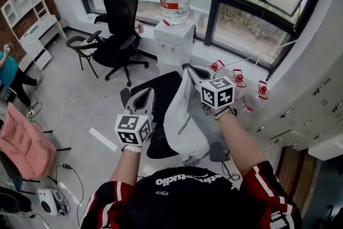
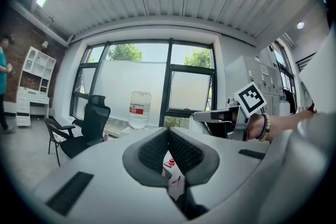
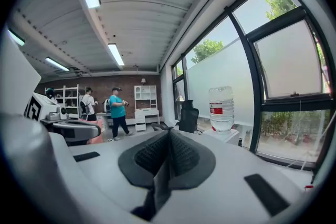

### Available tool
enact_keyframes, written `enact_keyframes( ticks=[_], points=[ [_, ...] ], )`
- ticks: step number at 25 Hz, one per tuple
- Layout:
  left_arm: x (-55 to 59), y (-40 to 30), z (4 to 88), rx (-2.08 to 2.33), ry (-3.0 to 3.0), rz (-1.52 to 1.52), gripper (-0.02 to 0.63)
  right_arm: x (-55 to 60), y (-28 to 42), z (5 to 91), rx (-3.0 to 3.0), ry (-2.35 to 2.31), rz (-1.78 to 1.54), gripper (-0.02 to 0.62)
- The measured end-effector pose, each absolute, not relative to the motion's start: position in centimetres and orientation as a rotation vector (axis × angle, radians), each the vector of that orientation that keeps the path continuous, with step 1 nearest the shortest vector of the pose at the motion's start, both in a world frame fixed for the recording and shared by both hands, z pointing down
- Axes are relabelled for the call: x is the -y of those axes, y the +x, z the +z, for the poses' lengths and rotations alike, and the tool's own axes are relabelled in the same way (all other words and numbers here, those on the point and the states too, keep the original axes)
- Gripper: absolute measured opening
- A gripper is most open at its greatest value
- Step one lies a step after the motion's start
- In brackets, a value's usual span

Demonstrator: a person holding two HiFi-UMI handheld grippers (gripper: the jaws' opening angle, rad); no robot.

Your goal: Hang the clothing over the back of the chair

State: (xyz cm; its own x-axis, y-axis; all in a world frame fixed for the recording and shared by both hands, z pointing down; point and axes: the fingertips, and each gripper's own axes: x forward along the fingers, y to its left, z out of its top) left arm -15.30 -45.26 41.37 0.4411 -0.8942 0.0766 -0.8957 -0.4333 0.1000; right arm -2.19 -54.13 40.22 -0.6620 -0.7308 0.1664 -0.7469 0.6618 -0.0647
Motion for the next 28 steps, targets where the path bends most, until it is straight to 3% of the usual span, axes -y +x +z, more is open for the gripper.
enact_keyframes(
  ticks=[16,20,28],
  points=[
    [44.4,-13.8,42.1,1.55,2.563,0.018,0.023,46.2,1.6,40.3,2.795,1.283,0.147,0.029],
    [44.2,-13.5,42.5,1.545,2.563,0.027,0.023,45.3,1.3,40.3,2.815,1.258,0.114,0.067],
    [44.5,-14.0,42.6,1.547,2.559,0.02,0.023,45.0,0.4,40.6,2.845,1.244,0.1,0.236]
  ],
)
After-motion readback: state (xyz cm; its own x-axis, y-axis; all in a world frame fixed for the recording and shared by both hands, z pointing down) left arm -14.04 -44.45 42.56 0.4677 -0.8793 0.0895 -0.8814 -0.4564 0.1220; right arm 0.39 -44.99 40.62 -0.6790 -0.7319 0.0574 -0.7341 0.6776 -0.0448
